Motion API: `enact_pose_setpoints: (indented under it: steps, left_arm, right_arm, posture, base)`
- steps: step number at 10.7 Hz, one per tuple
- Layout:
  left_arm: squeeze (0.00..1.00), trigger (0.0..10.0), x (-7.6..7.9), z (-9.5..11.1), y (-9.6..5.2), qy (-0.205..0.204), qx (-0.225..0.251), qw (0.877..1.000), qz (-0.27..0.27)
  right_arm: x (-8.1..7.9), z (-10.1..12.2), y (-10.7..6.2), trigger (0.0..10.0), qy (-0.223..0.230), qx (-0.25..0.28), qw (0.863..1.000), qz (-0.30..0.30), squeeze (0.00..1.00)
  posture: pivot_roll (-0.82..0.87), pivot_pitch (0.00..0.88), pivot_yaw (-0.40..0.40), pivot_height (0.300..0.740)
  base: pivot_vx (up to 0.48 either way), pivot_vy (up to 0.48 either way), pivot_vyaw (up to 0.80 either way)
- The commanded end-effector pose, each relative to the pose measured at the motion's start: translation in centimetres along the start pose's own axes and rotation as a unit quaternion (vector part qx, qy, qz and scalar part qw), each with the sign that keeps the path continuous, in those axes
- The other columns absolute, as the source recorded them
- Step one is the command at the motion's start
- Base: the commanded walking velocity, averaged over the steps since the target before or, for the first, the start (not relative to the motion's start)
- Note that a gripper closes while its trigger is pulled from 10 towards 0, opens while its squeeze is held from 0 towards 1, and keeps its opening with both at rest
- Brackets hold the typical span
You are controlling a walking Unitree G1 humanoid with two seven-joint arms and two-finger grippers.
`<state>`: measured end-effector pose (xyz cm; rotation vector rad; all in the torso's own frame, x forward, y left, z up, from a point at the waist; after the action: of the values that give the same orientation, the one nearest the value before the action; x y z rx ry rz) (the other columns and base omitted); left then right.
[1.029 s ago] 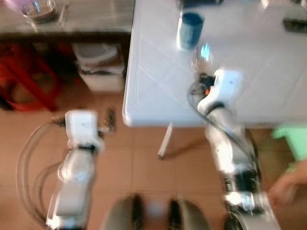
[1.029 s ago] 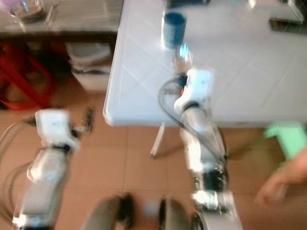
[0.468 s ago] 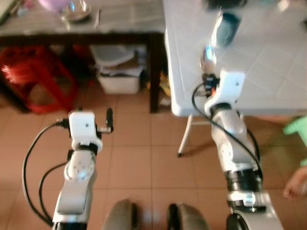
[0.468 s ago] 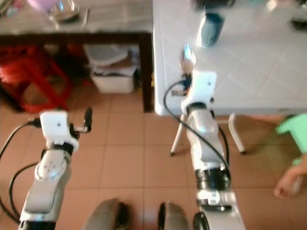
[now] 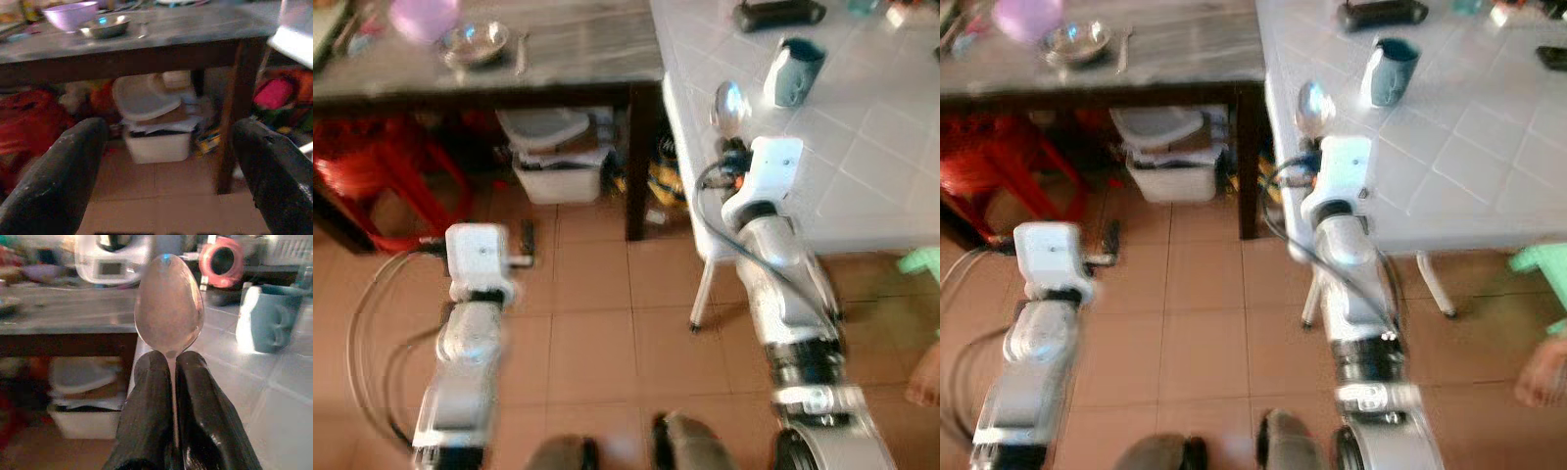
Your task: Setting the table
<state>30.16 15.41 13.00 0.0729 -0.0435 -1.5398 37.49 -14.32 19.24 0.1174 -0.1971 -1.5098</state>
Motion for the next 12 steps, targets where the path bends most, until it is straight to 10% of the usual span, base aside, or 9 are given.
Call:
enact_pose_setpoints:
  steps: [1, 12]
  left_arm:
    - [0.0, 10.0, -1.1, 0.0, -0.1, 0.017, 0.0, 1.0, 0.021]
    - [0.0, 10.0, -0.9, 0.4, 0.2, 0.014, 0.01, 0.999, 0.027]
  right_arm:
    - [-0.8, 1.0, 0.3, 10.0, 0.0, 0.022, 1.0, 0.012, 0.0]
    - [-1.5, 0.4, -0.8, 10.0, -0.001, 0.017, 0.999, 0.034, 0.0]
  posture:
    - [0.02, 0.156, 0.014, 0.74]
    - [0.02, 0.163, 0.018, 0.74]
  base:
    - [0.472, 0.0, 0.0]
    - [0.413, 0.176, 0.0]
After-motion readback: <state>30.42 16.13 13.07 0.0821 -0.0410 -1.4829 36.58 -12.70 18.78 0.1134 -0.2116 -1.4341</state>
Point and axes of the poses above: a point about 5 cm out from each wrist's last joint towards the gripper, its own y axis pointing out of the wrist towards the gripper, its own z axis along the axis of the wrist's last joint, x = y × z, the point moved 3 cm from there along y, pointing out of the wrist towards the gripper, and after that the axes turned 3 degrees about -y, right-handed, at the moved point
